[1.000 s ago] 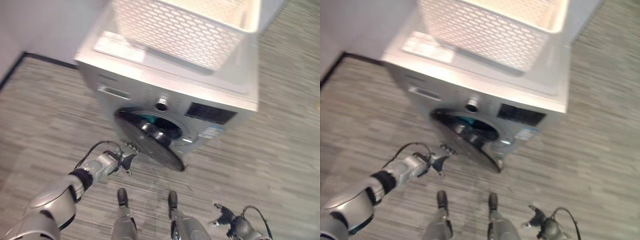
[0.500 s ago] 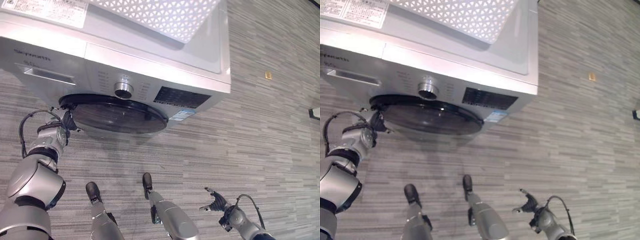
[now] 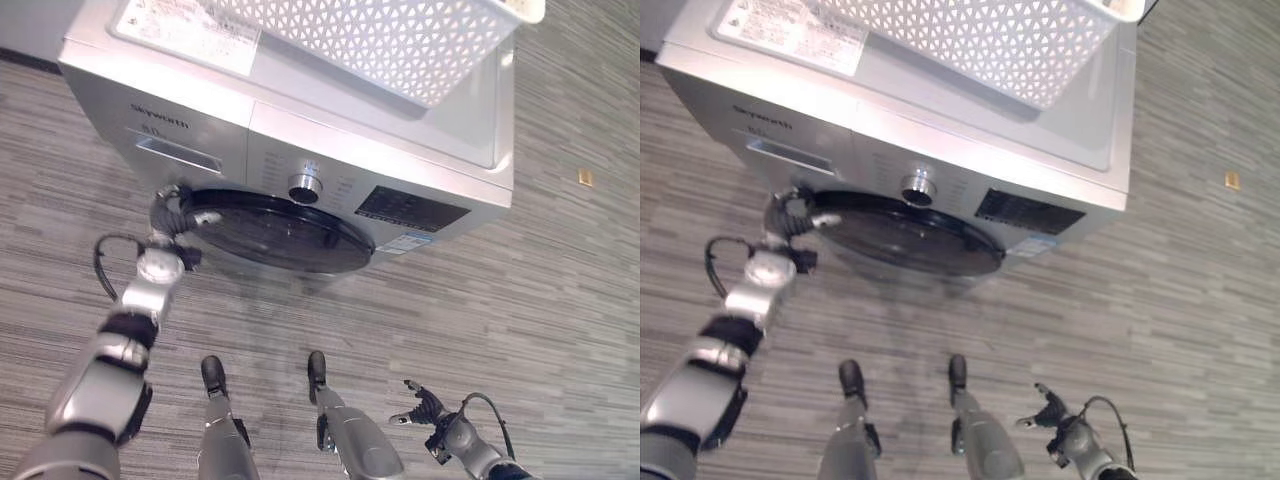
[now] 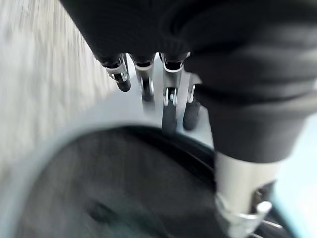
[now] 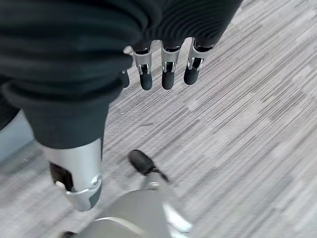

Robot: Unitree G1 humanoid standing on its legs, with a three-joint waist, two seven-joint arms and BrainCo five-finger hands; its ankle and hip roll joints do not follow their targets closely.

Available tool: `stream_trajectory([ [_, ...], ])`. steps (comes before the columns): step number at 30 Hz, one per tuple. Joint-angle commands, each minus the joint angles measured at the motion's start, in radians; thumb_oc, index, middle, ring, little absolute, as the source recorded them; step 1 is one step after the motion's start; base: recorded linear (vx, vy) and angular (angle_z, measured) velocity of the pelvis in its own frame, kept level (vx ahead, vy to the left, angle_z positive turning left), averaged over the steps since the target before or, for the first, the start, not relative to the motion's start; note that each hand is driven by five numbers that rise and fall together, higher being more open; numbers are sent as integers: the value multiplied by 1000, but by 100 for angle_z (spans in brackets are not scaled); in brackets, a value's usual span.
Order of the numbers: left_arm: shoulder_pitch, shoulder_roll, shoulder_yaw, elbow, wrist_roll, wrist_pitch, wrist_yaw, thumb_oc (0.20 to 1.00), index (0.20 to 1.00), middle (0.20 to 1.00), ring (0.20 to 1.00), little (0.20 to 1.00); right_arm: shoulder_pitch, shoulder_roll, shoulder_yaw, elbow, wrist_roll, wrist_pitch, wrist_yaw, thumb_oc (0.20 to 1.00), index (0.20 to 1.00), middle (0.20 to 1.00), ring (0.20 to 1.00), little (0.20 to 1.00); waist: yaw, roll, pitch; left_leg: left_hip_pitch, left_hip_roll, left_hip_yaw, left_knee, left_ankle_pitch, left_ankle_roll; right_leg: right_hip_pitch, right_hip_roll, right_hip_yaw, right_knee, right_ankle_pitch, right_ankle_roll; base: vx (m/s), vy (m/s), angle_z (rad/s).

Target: Grab the laundry basket,head to the washer,open it,put in the laundry and shut it.

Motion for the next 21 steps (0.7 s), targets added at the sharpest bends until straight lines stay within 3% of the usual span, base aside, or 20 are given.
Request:
stream_trajectory([
  [1, -49, -40, -13, 96, -65, -69, -93, 1000, 1000, 1000, 1000, 1000, 39, -47, -28, 85, -31, 13, 1, 1000, 1000, 1000, 1000, 1000, 16, 58, -89, -43, 69, -51, 20, 12, -31, 7, -73, -11, 57, -96, 95, 81, -8, 6],
  [2, 99, -53, -4, 87, -68, -67, -162, 1000, 1000, 1000, 1000, 1000, 52, -45, -52, 115, -44, 18, 6, 1000, 1000, 1000, 1000, 1000, 35, 75, -102, -8, 62, -56, 21, 4, -28, 43, -79, -18, 64, -110, 93, 53, -4, 10],
  [3, 99, -53, -4, 87, -68, -67, -162, 1000, 1000, 1000, 1000, 1000, 52, -45, -52, 115, -44, 18, 6, 1000, 1000, 1000, 1000, 1000, 35, 76, -104, -11, 63, -56, 21, 5, -28, 40, -77, -18, 63, -108, 92, 107, -31, 4],
  [4, 208, -64, 10, 98, -50, -63, -193, 1000, 1000, 1000, 1000, 1000, 64, -41, -70, 125, -45, 22, 16, 1000, 1000, 1000, 1000, 1000, 55, 89, -123, 19, 56, -64, 21, 1, -26, 78, -83, -34, 66, -122, 89, 44, -31, 2],
  [9, 369, -93, 69, 157, -9, -40, -208, 1000, 1000, 1000, 1000, 1000, 105, -24, -130, 156, -27, 21, 18, 1000, 1000, 1000, 1000, 1000, 100, 117, -172, 56, 37, -103, 19, 0, -21, 143, -88, -71, 78, -146, 81, 54, -54, 19],
  [16, 441, -124, 81, 202, 130, -25, -135, 1000, 1000, 1000, 1000, 1000, 140, 12, -201, 227, 29, 25, -13, 1000, 1000, 1000, 1000, 1000, 133, 136, -205, 72, 9, -174, 26, 3, -12, 217, -87, -130, 109, -188, 63, 16, -34, 39],
  [20, 423, -177, 114, 407, 175, 15, -84, 1000, 1000, 1000, 1000, 1000, 143, 45, -227, 297, 49, 41, -35, 1000, 1000, 1000, 1000, 1000, 147, 136, -224, 72, -7, -220, 28, 6, -9, 251, -81, -169, 124, -208, 50, 8, -25, 37],
  [21, 413, -210, 144, 547, 167, 47, -78, 1000, 1000, 1000, 1000, 1000, 142, 66, -207, 328, 23, 56, -31, 1000, 1000, 1000, 1000, 1000, 152, 137, -243, 78, -13, -234, 26, 1, -7, 261, -78, -184, 125, -215, 46, 27, -1, 33],
])
